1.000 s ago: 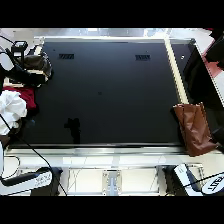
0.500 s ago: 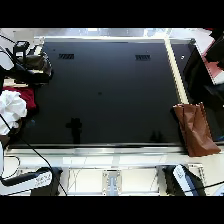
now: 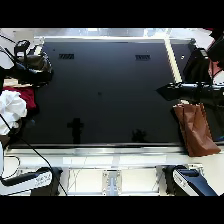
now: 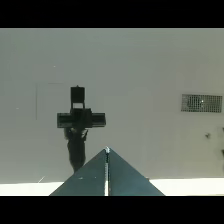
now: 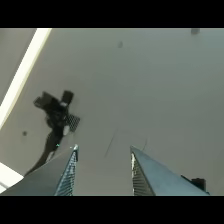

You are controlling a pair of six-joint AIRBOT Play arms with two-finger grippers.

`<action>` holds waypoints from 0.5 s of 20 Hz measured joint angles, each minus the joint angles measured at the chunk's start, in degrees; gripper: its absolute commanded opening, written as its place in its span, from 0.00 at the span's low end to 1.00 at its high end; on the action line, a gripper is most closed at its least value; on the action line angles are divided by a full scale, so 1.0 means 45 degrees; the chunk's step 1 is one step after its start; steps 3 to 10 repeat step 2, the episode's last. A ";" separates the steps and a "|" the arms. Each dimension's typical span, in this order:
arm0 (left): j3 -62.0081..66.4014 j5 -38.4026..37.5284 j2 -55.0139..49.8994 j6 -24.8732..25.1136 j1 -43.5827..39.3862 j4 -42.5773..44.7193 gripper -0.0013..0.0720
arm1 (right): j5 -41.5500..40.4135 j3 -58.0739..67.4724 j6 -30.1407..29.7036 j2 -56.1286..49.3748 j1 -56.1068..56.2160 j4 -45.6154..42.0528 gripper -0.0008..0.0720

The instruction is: Fold the shirts.

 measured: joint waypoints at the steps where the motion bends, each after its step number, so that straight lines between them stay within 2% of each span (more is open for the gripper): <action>1: 0.0000 0.0000 0.0000 0.0000 0.0000 -0.0024 0.04 | -0.0015 0.0000 0.0141 -0.0034 0.0160 -0.0068 0.53; 10: 0.0000 0.0005 0.0000 0.0000 0.0000 -0.0034 0.04 | -0.0005 0.0000 0.0262 -0.0058 0.0277 -0.0185 0.53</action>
